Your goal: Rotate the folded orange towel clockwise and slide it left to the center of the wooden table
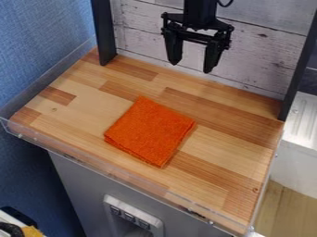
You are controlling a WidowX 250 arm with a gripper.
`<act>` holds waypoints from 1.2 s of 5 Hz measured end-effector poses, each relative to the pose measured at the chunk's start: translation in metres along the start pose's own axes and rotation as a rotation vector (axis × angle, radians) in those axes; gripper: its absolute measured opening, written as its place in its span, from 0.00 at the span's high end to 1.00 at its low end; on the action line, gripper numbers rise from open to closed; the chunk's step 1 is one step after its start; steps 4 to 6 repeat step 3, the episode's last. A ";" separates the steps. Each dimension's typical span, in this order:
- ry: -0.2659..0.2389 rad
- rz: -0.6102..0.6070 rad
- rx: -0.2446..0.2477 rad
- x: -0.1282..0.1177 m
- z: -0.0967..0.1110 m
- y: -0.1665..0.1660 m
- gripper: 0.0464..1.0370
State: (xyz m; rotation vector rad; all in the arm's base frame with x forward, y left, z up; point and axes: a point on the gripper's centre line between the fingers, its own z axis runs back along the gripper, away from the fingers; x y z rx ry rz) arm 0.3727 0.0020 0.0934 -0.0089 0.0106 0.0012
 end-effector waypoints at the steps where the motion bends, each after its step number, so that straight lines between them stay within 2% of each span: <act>1: 0.014 -0.013 0.007 -0.002 0.000 0.001 0.04; 6: 0.016 -0.018 0.019 -0.002 0.000 0.007 0.04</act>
